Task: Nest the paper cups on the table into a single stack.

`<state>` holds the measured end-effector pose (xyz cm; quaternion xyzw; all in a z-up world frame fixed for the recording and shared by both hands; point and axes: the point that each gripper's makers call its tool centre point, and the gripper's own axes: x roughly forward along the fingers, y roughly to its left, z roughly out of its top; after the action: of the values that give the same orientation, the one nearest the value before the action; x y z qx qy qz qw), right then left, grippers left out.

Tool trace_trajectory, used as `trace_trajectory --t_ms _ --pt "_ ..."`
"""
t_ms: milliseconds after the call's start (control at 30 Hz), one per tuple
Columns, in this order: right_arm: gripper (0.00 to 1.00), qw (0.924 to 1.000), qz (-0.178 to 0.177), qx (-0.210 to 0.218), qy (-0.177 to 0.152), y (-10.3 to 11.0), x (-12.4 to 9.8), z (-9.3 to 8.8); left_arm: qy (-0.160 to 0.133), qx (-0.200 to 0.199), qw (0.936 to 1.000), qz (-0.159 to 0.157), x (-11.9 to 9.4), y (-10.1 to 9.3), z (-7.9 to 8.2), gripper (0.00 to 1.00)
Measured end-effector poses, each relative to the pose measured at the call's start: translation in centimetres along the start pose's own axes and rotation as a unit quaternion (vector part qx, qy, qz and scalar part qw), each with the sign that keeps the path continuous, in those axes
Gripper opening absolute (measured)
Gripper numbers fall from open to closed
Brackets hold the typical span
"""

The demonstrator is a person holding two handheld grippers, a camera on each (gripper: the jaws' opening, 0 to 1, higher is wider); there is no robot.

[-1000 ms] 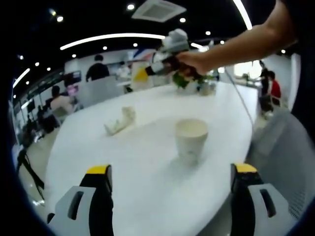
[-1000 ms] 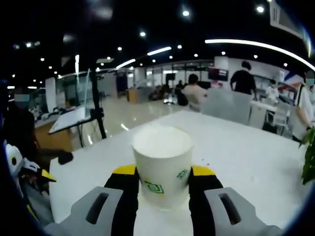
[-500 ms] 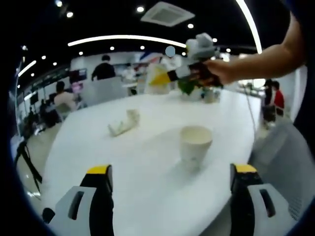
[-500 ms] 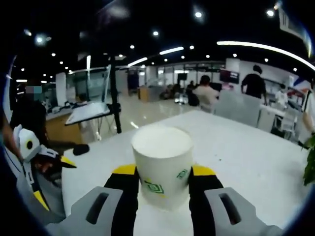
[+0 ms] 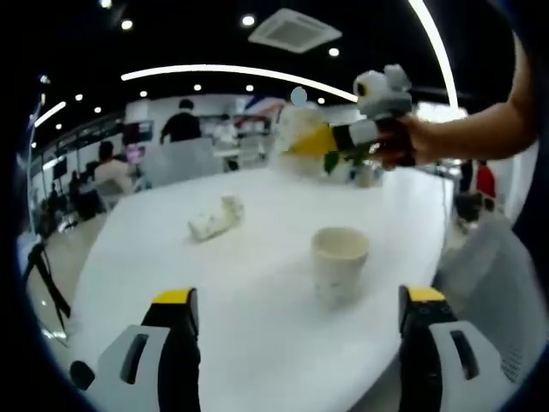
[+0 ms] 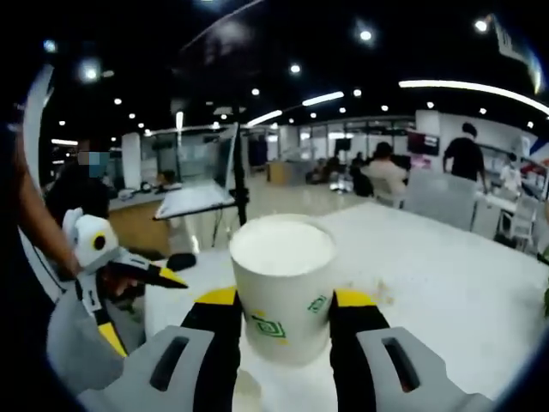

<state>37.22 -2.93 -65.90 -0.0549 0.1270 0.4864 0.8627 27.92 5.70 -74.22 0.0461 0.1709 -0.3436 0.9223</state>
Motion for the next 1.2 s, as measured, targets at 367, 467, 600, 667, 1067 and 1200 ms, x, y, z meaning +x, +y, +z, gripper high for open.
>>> trace_trajectory --t_ms 367,467,600,667,1067,1200 --pt "0.38 0.9994 0.032 0.012 -0.003 3.4 -1.9 -1.0 -0.024 -0.022 0.9995 -0.001 -0.4 0.4 0.8 0.94" --pt "0.38 0.9992 0.038 0.009 -0.001 4.2 -2.3 -1.2 -0.032 -0.026 0.9991 -0.013 -0.5 0.1 1.0 0.91" --pt "0.38 0.9983 0.057 0.011 -0.007 5.6 -3.0 -1.2 -0.026 -0.045 0.9955 -0.079 -0.5 -2.2 1.2 0.82" --pt "0.38 0.9981 0.061 0.011 -0.009 5.8 -3.2 -1.1 -0.018 -0.091 0.9886 -0.118 -0.8 -3.3 1.6 0.74" --pt "0.37 0.9936 0.101 0.002 -0.051 6.8 -3.8 0.6 -0.11 -0.157 0.9643 -0.183 -0.3 -4.1 9.9 0.6" --pt "0.37 0.9896 0.119 0.021 -0.078 7.2 -4.4 2.2 -0.105 -0.186 0.9513 -0.222 -0.5 -4.6 10.9 0.49"
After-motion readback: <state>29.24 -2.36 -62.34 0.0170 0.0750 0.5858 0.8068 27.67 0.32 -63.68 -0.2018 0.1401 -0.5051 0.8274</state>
